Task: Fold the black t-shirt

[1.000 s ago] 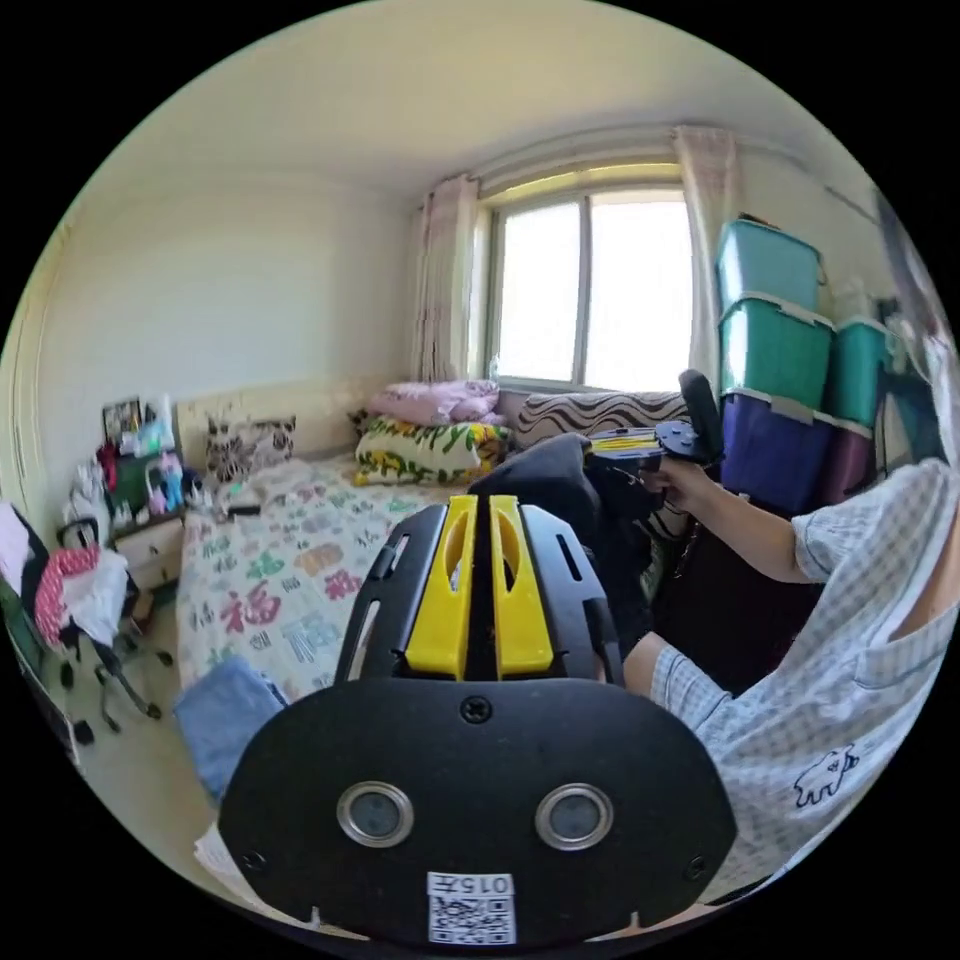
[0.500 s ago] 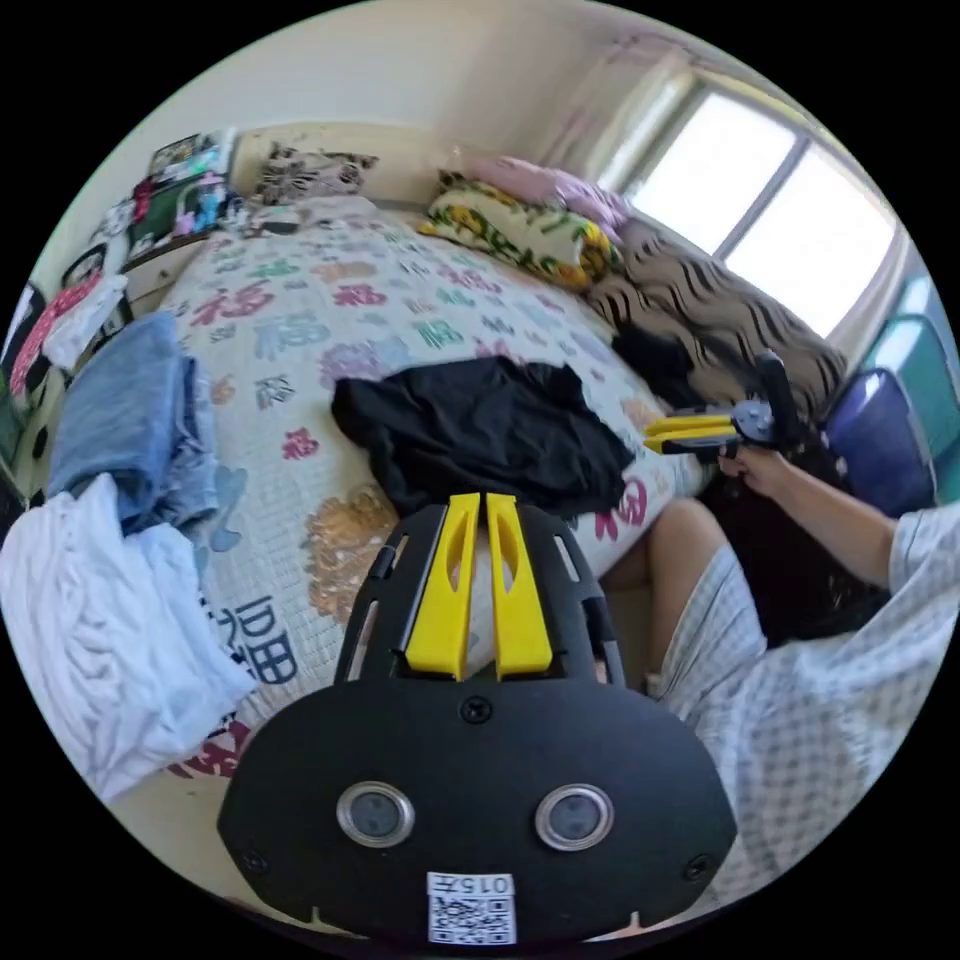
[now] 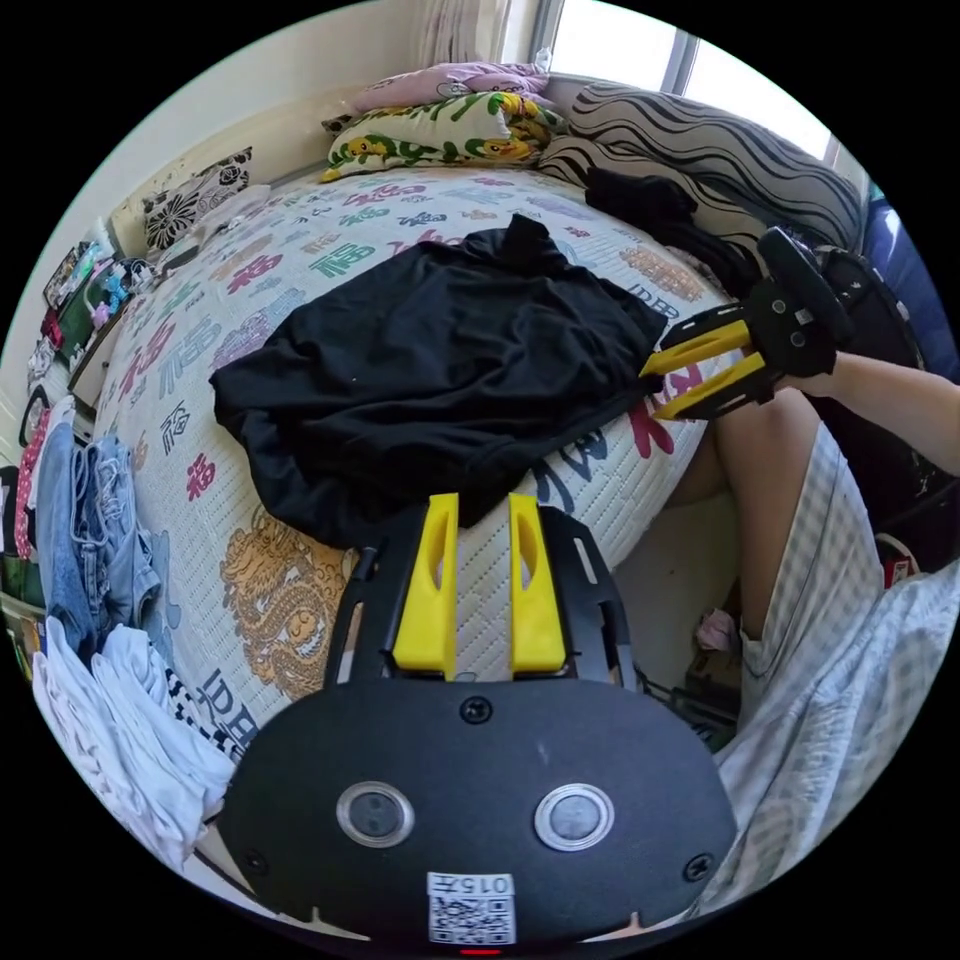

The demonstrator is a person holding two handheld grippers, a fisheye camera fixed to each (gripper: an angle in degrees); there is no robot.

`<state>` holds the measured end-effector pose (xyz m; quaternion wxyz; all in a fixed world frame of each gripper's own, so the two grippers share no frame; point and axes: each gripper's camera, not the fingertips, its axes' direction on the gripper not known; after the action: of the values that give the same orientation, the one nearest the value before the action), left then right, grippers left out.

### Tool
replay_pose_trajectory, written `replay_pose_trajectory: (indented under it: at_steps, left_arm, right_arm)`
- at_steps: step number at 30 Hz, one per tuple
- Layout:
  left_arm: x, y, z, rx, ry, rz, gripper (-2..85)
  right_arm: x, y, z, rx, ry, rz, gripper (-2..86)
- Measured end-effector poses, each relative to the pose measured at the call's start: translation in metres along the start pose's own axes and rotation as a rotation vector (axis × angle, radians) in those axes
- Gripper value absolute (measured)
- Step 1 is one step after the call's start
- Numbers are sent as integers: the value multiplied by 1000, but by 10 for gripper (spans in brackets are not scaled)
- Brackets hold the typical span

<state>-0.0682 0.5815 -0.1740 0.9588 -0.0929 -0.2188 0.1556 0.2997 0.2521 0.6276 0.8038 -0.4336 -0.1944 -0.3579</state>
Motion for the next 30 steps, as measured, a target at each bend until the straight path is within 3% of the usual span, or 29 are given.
replay_pose_trajectory:
  at_steps: [4,10,14,17,23,30]
  left_arm:
    - [13,10,8,1,-21,28,84]
    - [37,24,3,65,-102,79,84]
    - [56,34,3,100,-184,100,85]
    - [66,43,-13,231,-236,50,84]
    - [77,38,-2,222,-155,9,92]
    - [96,34,9,217,-234,-111,113]
  right_arm:
    - [47,22,-4,94,-182,200,14]
    - [94,56,-36,282,-308,354,0]
    - [114,71,-61,381,-333,382,-3]
    - [124,80,-73,411,-329,368,-3]
    - [144,95,-71,425,-358,385,-3]
    - [176,120,-60,459,-468,445,-3]
